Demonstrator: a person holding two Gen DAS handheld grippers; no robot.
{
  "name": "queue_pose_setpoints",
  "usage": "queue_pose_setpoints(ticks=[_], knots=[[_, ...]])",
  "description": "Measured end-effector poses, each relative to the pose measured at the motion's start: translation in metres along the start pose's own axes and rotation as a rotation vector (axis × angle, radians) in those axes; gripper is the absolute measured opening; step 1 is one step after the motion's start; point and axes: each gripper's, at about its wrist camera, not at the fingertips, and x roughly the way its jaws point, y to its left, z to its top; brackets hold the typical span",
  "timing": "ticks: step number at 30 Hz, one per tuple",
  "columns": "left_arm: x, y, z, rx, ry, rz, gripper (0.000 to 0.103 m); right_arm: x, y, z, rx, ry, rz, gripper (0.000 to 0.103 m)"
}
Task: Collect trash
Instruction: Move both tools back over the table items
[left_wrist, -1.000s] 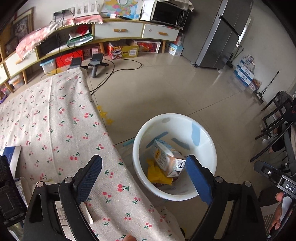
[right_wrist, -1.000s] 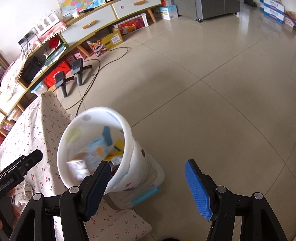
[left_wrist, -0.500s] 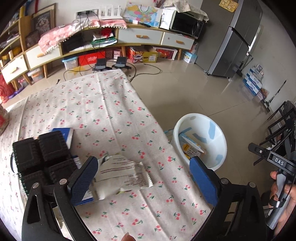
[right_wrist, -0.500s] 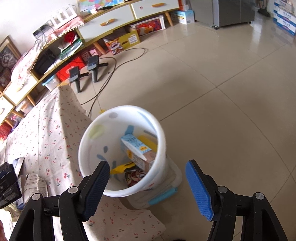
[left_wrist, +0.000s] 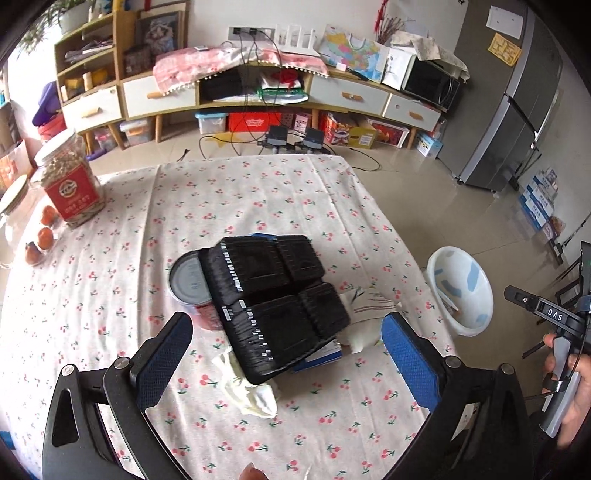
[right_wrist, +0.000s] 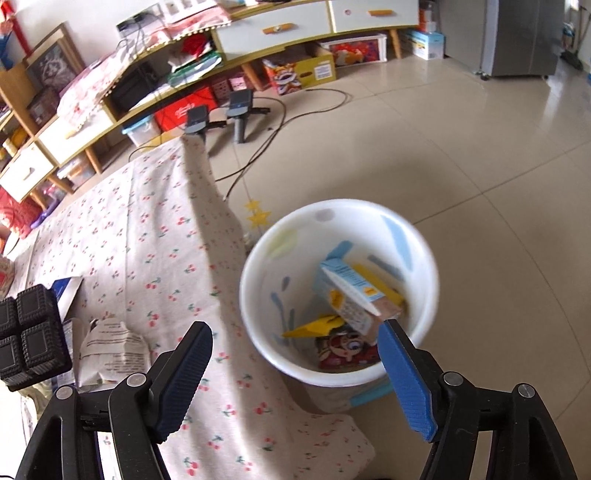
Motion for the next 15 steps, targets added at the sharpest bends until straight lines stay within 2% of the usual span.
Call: queue_pose_setpoints(ticks=[8,15], knots=[[-0.010,0.070,-0.013,-0.111,-0.022,0.031,0.103,0.017,0.066,-0.005,-0.107,0.026,0.027,0.079],[-0.005,0.128,-0.035,-0.230,0.006,0.077,0.103,0.043,0.121,-0.013,-0.182,0.080,0.074,0.079]])
